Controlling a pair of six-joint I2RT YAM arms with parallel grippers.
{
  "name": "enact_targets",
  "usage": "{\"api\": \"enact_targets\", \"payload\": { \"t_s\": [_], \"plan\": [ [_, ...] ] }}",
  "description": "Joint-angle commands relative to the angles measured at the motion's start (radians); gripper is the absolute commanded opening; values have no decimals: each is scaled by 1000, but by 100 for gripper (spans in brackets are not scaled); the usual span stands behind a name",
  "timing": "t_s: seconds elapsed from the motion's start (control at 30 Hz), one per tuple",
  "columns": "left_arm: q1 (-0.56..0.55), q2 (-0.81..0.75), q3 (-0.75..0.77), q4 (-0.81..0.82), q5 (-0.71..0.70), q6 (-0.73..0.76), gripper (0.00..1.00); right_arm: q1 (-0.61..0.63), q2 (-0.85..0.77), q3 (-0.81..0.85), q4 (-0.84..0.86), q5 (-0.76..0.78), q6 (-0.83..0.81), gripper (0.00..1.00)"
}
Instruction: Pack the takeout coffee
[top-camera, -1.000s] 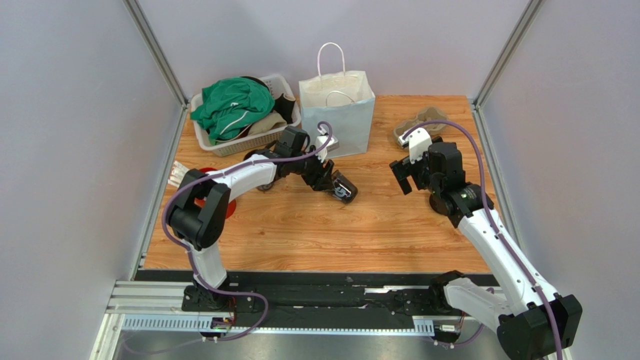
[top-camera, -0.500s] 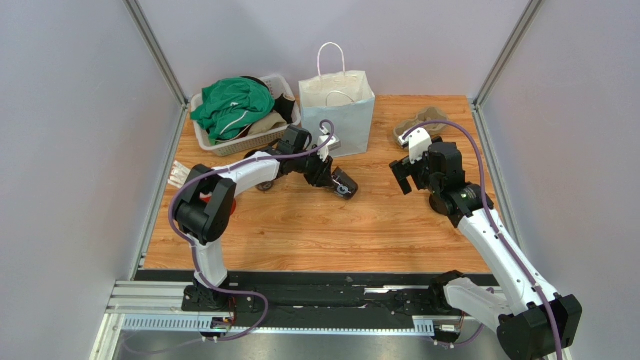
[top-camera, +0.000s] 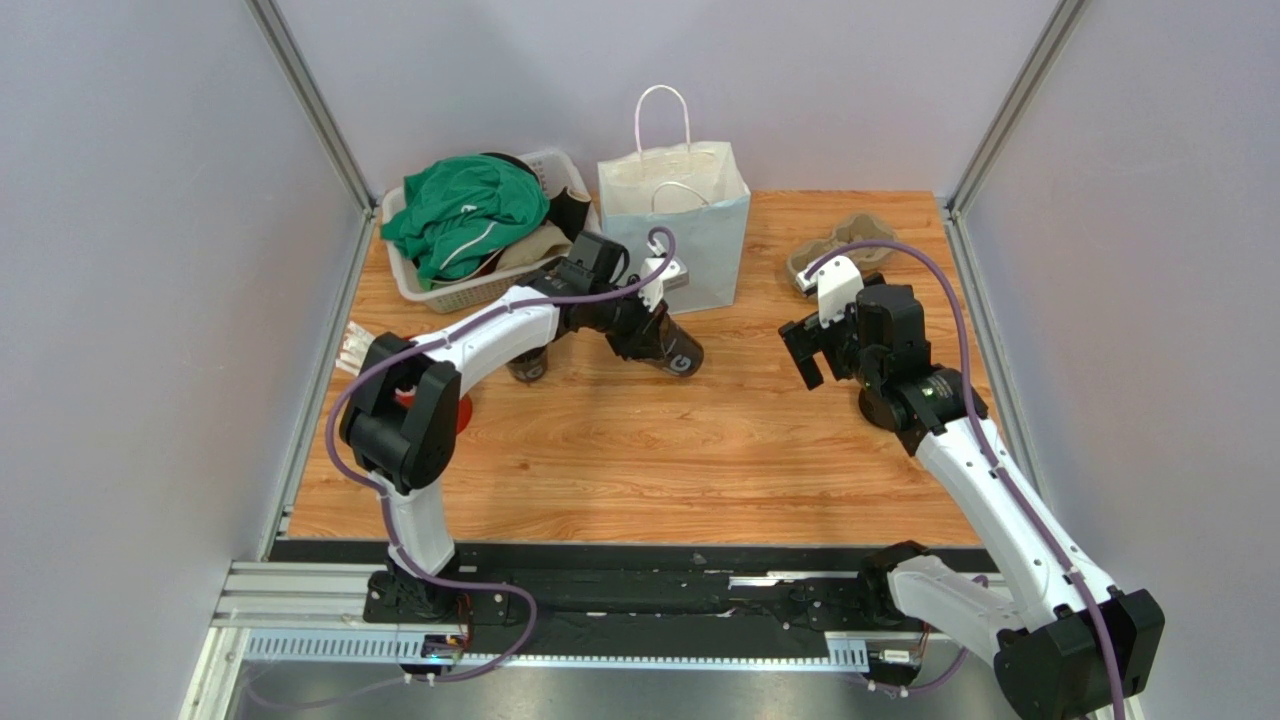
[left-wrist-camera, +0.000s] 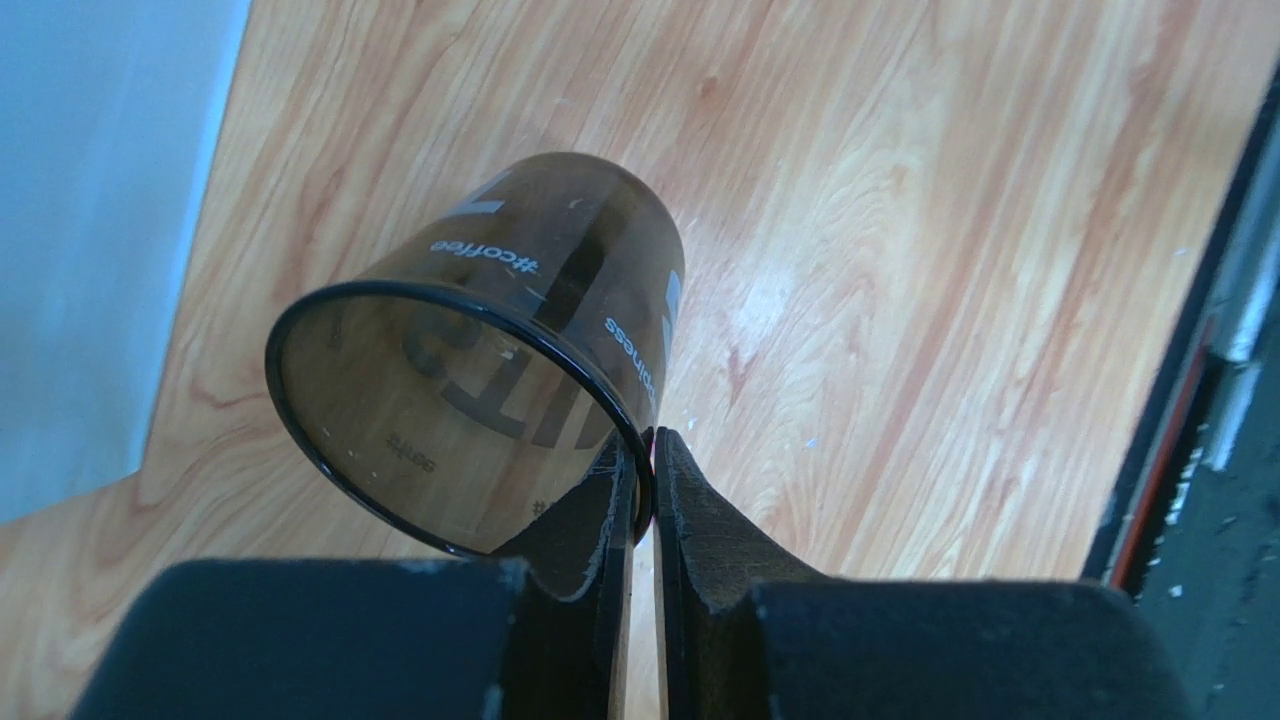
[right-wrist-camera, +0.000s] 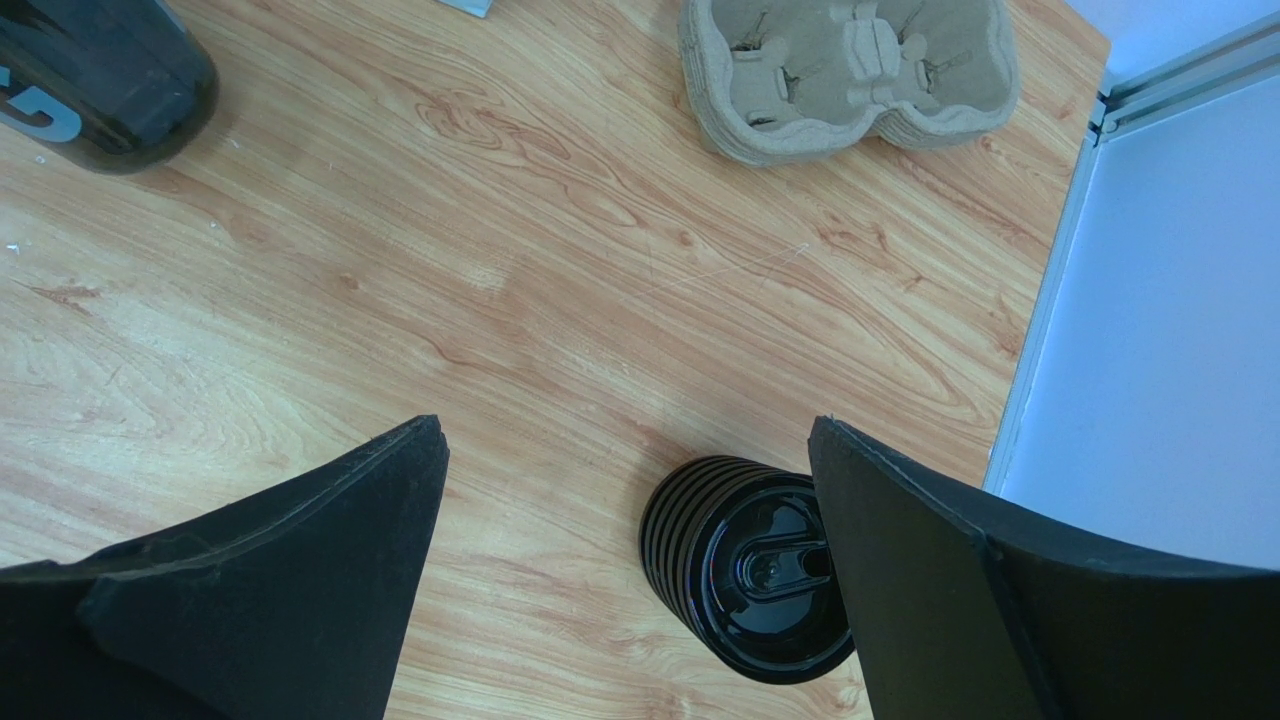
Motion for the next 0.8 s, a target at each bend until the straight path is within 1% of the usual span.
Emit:
{"api": "enact_targets", "payload": {
  "t_s": [0.0, 0.07, 0.1, 0.17, 0.33, 0.37, 0.4, 0.5, 0.6, 0.77],
  "plan": [
    [-88, -77, 56, -160, -218, 182, 12, 0, -24, 32, 22, 10, -5, 98],
    [-123, -95, 30, -171, -300, 220, 12, -2, -21, 32, 20, 10, -7, 98],
    [-157, -102, 21, -180, -367, 256, 13, -2, -21, 31, 20, 10, -7, 98],
    [-188, -108, 9, -212, -423, 279, 13, -2, -23, 32, 20, 12, -7, 98],
    [-240, -111, 1, -267, -478, 311, 12, -2, -31, 31, 23, 21, -7, 98],
    [-249, -111, -7, -272, -501, 314, 13, 0, -32, 31, 23, 19, -7, 98],
    [-268, -109, -11, -275, -556, 323, 13, 0, -34, 31, 25, 21, -7, 98],
    [-303, -109, -37, -275, -630, 340, 12, -2, -37, 31, 25, 24, -7, 98],
    [-324, -123, -60, -275, -661, 351, 13, 0, -38, 31, 26, 27, -7, 98],
    [-341, -146, -54, -313, -638, 357, 16, -2, -41, 31, 28, 27, -5, 98]
  ]
}}
